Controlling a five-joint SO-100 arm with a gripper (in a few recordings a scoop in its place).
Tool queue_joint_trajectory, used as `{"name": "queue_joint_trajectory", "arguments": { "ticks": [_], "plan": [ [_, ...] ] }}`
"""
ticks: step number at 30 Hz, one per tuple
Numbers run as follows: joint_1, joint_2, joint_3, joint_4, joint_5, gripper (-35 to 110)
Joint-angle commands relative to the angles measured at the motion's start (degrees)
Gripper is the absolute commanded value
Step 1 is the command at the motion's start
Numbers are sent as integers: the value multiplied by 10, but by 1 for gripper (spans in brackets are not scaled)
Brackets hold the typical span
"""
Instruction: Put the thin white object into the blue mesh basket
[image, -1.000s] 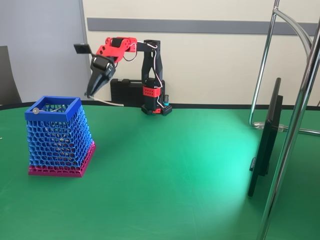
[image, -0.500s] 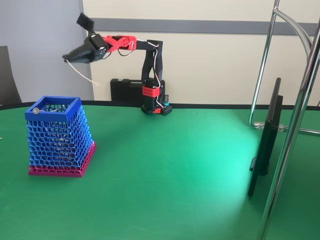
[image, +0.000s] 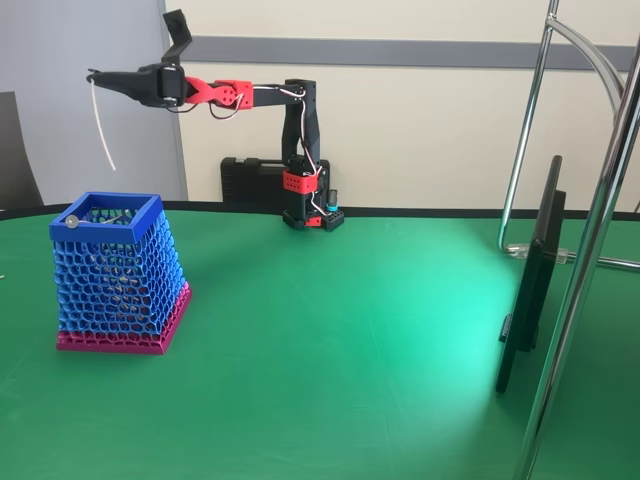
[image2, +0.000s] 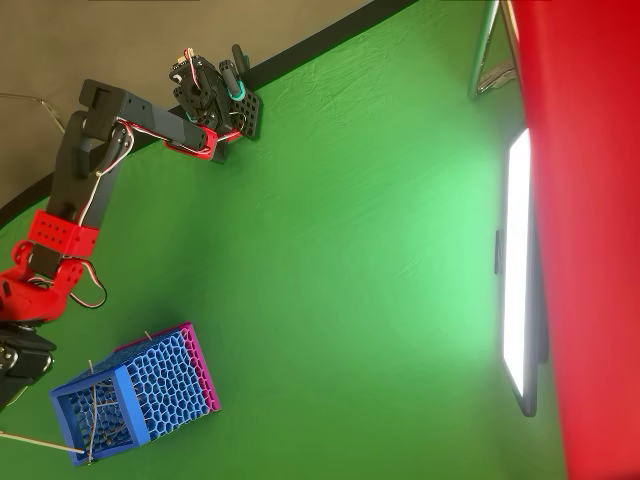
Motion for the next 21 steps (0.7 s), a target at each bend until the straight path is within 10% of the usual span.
{"name": "queue_joint_trajectory", "arguments": {
  "ticks": [1,21],
  "plan": [
    [-5,-23,-26,-11,-44,1],
    [-68,-2,164,-11,-24,9]
  ]
}}
